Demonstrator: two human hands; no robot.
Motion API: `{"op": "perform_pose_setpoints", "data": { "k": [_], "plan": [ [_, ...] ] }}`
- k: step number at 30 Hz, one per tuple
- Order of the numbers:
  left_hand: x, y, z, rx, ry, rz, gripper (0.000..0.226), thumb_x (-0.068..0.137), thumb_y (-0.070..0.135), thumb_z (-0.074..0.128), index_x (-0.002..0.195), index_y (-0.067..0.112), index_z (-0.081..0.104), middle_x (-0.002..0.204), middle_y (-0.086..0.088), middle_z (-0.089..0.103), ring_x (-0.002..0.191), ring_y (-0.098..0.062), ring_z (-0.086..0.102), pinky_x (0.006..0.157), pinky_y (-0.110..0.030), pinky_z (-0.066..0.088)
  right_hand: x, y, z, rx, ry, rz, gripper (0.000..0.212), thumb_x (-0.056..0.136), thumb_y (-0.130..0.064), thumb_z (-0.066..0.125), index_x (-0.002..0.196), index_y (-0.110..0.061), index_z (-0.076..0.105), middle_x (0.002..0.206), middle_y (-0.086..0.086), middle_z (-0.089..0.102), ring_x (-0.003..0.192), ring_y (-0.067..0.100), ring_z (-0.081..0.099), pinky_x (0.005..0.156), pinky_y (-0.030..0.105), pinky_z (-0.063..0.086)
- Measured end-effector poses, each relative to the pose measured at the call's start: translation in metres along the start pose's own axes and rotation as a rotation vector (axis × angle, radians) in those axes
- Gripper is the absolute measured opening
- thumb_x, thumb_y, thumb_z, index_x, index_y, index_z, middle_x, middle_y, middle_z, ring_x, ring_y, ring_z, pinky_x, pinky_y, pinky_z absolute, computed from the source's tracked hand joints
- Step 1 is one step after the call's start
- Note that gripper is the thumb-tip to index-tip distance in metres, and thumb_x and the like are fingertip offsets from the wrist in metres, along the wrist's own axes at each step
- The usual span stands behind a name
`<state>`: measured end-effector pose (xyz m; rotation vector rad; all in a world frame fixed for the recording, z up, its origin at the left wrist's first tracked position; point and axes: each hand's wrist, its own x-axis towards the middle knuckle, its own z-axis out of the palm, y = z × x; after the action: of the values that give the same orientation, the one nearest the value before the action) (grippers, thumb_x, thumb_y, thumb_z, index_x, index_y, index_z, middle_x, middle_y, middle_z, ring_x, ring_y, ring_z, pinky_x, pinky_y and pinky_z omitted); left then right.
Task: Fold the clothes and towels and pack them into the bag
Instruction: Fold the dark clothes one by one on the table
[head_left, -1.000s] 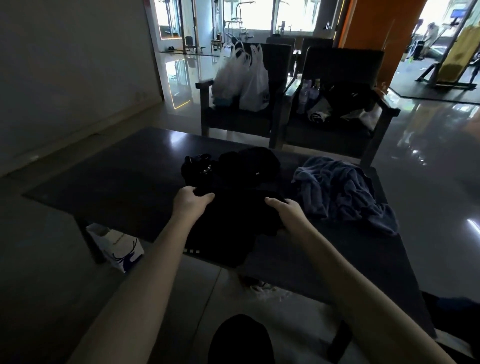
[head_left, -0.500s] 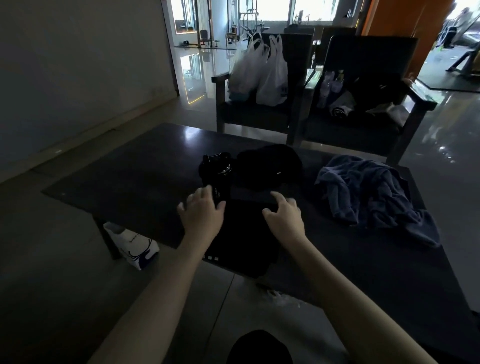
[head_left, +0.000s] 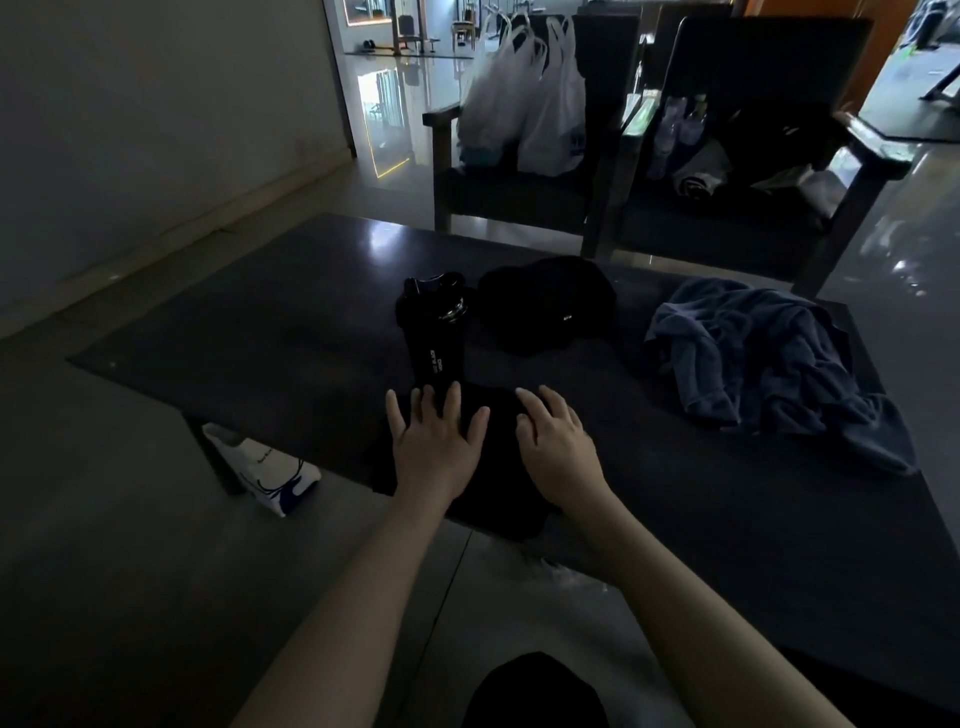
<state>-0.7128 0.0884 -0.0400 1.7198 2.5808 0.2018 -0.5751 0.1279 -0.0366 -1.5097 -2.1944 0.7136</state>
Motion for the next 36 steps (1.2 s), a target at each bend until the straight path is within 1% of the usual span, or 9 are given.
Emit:
{"op": "perform_pose_setpoints", "data": {
  "k": [4,9,13,16,18,21,28,31,36],
  "plan": [
    [0.003,-0.004,0.008,0.034,0.044,0.021,0.074,0.092,0.058,0.003,0.152,0.016,0.014,0.153,-0.021,0.025,0.146,-0.028,0.014,0.116,-0.043,-0.014,0.000,0.004,0.006,0.019,0.011,0.006,0.048,0.098,-0.037,0.028,0.146,-0.034,0.026,0.157,-0.004,0.017,0.144,0.020,0.013,0.113,0.055,0.018],
    [0.008,-0.007,0.015,-0.214,-0.042,-0.025,0.068,0.097,0.057,0.020,0.152,0.019,0.012,0.157,-0.018,0.017,0.146,-0.029,0.011,0.119,-0.041,0.006,0.002,0.009,0.012,0.090,0.044,-0.019,0.048,0.098,-0.039,0.029,0.146,-0.033,0.027,0.156,-0.004,0.018,0.145,0.019,0.013,0.113,0.054,0.021],
    [0.006,-0.008,0.013,-0.244,-0.077,-0.030,0.073,0.094,0.062,0.016,0.153,0.019,0.009,0.157,-0.018,0.013,0.146,-0.029,0.009,0.120,-0.040,0.005,-0.001,0.009,0.010,0.127,0.028,-0.002,0.049,0.098,-0.041,0.028,0.146,-0.034,0.026,0.157,-0.005,0.017,0.144,0.019,0.014,0.112,0.054,0.022],
    [0.010,-0.008,0.001,-0.131,-0.193,0.013,0.081,0.087,0.067,0.001,0.153,0.020,0.004,0.159,-0.016,0.004,0.147,-0.030,0.006,0.119,-0.045,0.006,0.000,0.002,-0.004,0.095,-0.064,0.046,0.049,0.099,-0.041,0.028,0.147,-0.036,0.022,0.158,-0.006,0.012,0.145,0.019,0.012,0.114,0.054,0.014],
    [0.014,-0.006,-0.015,-0.117,-0.239,-0.002,0.076,0.091,0.064,0.006,0.153,0.020,0.004,0.160,-0.014,0.003,0.147,-0.030,0.004,0.119,-0.044,0.003,0.001,-0.002,-0.015,0.089,-0.114,0.070,0.051,0.099,-0.043,0.028,0.148,-0.037,0.018,0.159,-0.007,0.007,0.146,0.020,0.008,0.115,0.053,0.008],
    [0.015,-0.003,-0.039,-0.143,-0.160,0.028,0.071,0.096,0.059,0.019,0.152,0.017,0.011,0.160,-0.008,0.006,0.147,-0.026,0.005,0.119,-0.045,0.001,0.001,-0.004,-0.031,0.123,-0.066,0.063,0.054,0.099,-0.046,0.030,0.149,-0.037,0.014,0.159,-0.010,0.004,0.146,0.020,0.006,0.116,0.050,0.006],
    [0.019,0.024,-0.078,-0.212,-0.035,0.169,0.058,0.100,0.046,0.029,0.148,0.012,0.028,0.156,-0.006,0.023,0.145,-0.020,0.016,0.119,-0.043,0.012,0.000,0.008,-0.064,0.349,0.155,0.016,0.049,0.098,-0.040,0.041,0.145,-0.025,0.035,0.153,-0.001,0.031,0.142,0.015,0.025,0.115,0.046,0.021],
    [0.030,0.039,-0.084,-0.239,-0.058,0.186,0.056,0.101,0.044,0.032,0.146,0.011,0.033,0.153,-0.008,0.029,0.142,-0.022,0.024,0.116,-0.043,0.019,0.003,0.016,-0.078,0.323,0.177,0.019,0.050,0.098,-0.038,0.042,0.144,-0.020,0.036,0.149,0.002,0.038,0.139,0.016,0.031,0.114,0.044,0.027],
    [0.055,0.068,-0.082,-0.203,-0.086,0.229,0.053,0.099,0.041,0.039,0.144,0.013,0.036,0.148,-0.008,0.037,0.135,-0.025,0.035,0.110,-0.041,0.030,0.014,0.035,-0.099,0.371,0.184,0.049,0.050,0.098,-0.035,0.044,0.144,-0.016,0.038,0.145,0.004,0.044,0.133,0.016,0.040,0.109,0.030,0.033]
  ]
}}
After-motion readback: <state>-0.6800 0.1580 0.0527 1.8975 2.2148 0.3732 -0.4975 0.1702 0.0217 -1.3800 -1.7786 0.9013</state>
